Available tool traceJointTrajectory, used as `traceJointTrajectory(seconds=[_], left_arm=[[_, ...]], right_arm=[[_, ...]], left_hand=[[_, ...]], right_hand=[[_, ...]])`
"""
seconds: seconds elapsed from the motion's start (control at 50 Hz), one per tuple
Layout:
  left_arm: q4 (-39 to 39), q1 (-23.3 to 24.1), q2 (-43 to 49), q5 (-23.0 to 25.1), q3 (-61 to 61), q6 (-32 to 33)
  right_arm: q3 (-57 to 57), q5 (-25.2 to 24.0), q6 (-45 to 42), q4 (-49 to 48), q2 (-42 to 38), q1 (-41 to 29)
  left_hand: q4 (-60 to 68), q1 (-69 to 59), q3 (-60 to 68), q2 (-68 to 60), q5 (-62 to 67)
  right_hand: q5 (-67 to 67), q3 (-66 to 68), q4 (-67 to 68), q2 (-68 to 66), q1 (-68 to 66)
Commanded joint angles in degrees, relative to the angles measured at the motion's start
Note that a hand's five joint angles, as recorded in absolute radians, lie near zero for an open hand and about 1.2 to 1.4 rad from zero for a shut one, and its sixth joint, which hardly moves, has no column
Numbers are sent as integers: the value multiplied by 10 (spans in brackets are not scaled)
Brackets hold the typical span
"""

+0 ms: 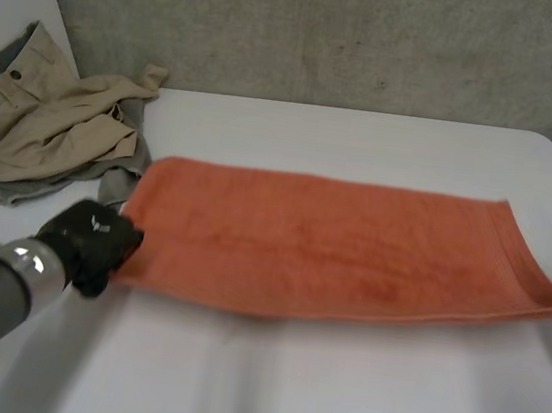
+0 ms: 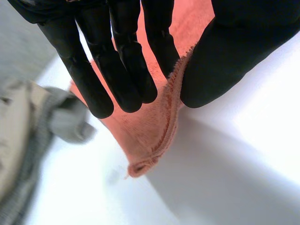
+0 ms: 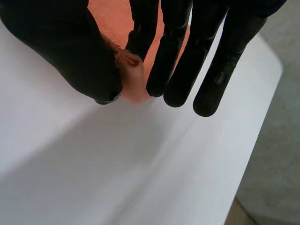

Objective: Fold the laundry.

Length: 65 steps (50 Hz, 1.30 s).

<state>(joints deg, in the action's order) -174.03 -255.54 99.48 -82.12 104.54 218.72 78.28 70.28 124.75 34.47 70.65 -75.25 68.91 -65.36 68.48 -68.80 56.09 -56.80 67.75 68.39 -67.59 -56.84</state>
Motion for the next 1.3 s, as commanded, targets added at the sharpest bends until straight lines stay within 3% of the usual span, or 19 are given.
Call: traceJointTrajectory(seconds=[0.02,0.18,0.28,0.48,0.62,0.8,0.86,0.9,0.92,0.94,0.96,1.02,1.12,1.2,1.3], left_arm=[[126,15,-33,1,-2,0],[-23,20,77,-5,-90,-25],[-90,36,164,-9,-163,-56],[-158,64,319,-97,-342,-55],[-237,67,429,-105,-463,3],[-256,70,520,-99,-579,39],[-266,70,533,-98,-597,37],[-275,70,535,-98,-596,36],[-281,70,535,-97,-594,35],[-293,71,533,-95,-586,35],[-301,72,530,-92,-578,35],[-326,79,503,-85,-547,34],[-362,81,429,-82,-473,33],[-372,80,364,-83,-405,33],[-369,80,297,-87,-315,29]], right_arm=[[15,-27,-76,56,20,39],[-19,-22,11,-82,-62,1],[-62,12,56,-152,-118,-45],[-178,100,75,-250,-230,-104],[-262,145,78,-288,-304,-131],[-345,175,78,-315,-368,-157],[-372,187,77,-331,-387,-163],[-387,196,76,-340,-395,-164],[-400,211,76,-345,-402,-165],[-407,220,75,-345,-405,-166],[-413,233,76,-343,-407,-167],[-415,260,81,-341,-399,-178],[-373,253,109,-342,-342,-184],[-298,217,149,-344,-253,-181],[-185,125,175,-339,-144,-153]], left_hand=[[111,-146,115,-112,139],[111,-146,115,-112,139],[111,-146,115,-112,139],[111,-146,115,-112,139],[111,-146,115,-112,139],[111,-146,115,-112,139],[111,-146,115,-112,139],[-100,64,-95,99,-71],[-259,223,-255,258,-231],[-589,554,-585,588,-561],[-585,550,-581,584,-557],[-589,554,-585,588,-561],[-589,554,-585,588,-561],[-589,554,-585,588,-561],[-589,554,-585,588,-561]], right_hand=[[-132,122,116,-124,-232],[-132,122,116,-124,-232],[-132,122,116,-124,-232],[-132,122,116,-124,-232],[-132,122,116,-124,-232],[-132,122,116,-124,-232],[-132,122,116,-124,-232],[-132,122,116,-124,-232],[202,-212,-218,210,103],[460,-470,-476,468,361],[568,-578,-584,576,468],[568,-578,-584,576,468],[568,-578,-584,576,468],[568,-578,-584,576,468],[568,-578,-584,576,468]])
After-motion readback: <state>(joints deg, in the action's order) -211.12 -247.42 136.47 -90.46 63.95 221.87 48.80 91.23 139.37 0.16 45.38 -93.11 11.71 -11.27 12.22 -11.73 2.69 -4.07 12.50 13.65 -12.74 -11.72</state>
